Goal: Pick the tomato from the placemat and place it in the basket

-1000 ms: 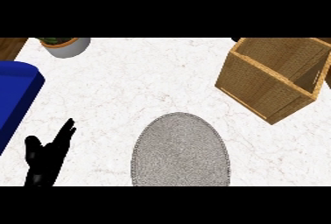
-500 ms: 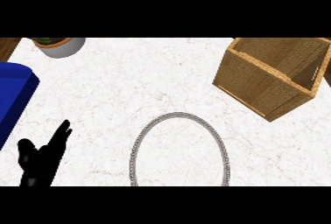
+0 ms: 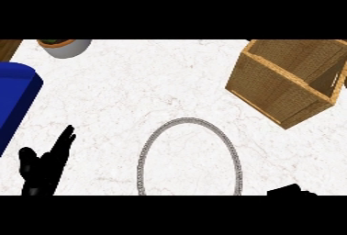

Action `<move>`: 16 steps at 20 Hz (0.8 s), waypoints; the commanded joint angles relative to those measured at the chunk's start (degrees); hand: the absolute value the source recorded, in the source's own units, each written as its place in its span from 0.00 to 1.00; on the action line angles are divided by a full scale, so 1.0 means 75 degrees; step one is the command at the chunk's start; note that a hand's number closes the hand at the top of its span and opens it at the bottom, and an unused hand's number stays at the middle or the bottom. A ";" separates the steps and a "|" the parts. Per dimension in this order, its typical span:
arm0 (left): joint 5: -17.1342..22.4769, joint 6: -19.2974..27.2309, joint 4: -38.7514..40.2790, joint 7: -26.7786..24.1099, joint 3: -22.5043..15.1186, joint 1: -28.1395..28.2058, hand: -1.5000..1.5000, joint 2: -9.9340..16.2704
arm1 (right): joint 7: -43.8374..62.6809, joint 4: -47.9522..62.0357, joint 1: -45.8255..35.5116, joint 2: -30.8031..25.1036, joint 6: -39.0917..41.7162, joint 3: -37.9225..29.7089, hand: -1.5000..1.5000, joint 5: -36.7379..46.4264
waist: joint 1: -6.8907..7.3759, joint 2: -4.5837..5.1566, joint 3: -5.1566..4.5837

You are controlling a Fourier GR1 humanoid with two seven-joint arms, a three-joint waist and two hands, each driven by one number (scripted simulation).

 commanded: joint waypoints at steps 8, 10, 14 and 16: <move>-0.0073 -0.0026 0.0462 0.0413 -0.0406 0.0068 0.50 -0.0339 | 0.0926 -0.0233 -0.0926 -0.0585 0.0784 -0.3576 1.00 -0.4260 | 0.0241 0.0085 -0.0095; -0.0056 -0.0160 0.0591 0.0356 -0.0277 -0.0013 0.50 -0.0182 | 0.1028 0.0222 -0.1326 -0.0801 0.1117 -0.4354 1.00 -0.5107 | 0.0302 0.0066 -0.0099; -0.0082 -0.0121 0.0437 0.0644 -0.0359 -0.0075 0.50 -0.0228 | 0.0928 0.1809 -0.2282 -0.1429 0.2146 -0.5617 1.00 -0.6499 | 0.0431 0.0023 -0.0097; -0.0138 -0.0272 0.0825 0.0381 -0.0440 -0.0263 0.50 -0.0343 | 0.0199 0.2992 -0.2742 -0.1439 0.2800 -0.5728 1.00 -0.6800 | 0.0502 0.0056 -0.0098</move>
